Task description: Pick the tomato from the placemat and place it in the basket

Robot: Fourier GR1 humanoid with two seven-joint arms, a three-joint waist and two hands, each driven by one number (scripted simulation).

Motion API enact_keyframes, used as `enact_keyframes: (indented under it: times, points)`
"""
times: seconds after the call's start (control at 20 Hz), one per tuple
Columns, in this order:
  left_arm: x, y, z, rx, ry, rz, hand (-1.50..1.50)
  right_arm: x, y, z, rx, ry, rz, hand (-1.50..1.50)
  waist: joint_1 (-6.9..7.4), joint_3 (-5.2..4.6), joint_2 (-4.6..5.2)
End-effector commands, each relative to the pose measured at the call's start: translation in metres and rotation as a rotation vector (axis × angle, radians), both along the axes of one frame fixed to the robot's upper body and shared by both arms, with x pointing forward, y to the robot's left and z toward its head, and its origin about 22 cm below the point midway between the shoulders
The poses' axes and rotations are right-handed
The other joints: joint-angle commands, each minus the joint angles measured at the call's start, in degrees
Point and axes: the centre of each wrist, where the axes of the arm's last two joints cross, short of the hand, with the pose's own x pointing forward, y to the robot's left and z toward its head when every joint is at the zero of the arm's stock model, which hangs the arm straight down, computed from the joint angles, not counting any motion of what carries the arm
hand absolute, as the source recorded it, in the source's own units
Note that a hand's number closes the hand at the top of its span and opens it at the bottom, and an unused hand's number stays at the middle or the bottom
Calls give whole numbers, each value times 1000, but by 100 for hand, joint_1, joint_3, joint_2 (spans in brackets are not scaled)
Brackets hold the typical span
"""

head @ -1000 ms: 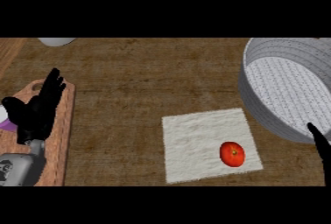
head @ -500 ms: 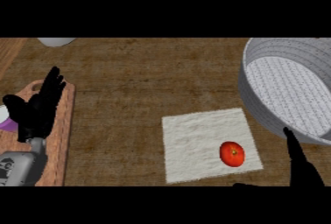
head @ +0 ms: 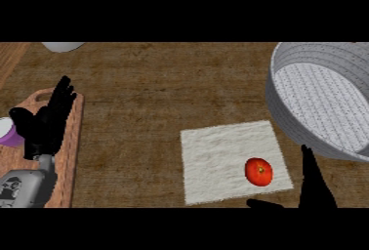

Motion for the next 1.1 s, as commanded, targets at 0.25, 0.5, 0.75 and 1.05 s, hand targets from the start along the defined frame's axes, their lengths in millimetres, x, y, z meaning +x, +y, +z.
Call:
enact_keyframes:
  times: [0.25,0.5,0.75,1.05]
  points:
    - [4,8,13,-16,6,3,0,0,16,-20,31,-32,-12,-150,0,0,0]
    - [13,-3,-1,-6,9,5,0,10,8,-21,26,-25,-8,-150,-12,-1,3]
    - [-4,-10,3,8,-14,5,0,0,5,-38,-11,52,-26,-150,1,0,-3]
    - [-2,-2,6,9,0,-9,0,27,15,-17,2,43,-53,-150,13,-1,-1]
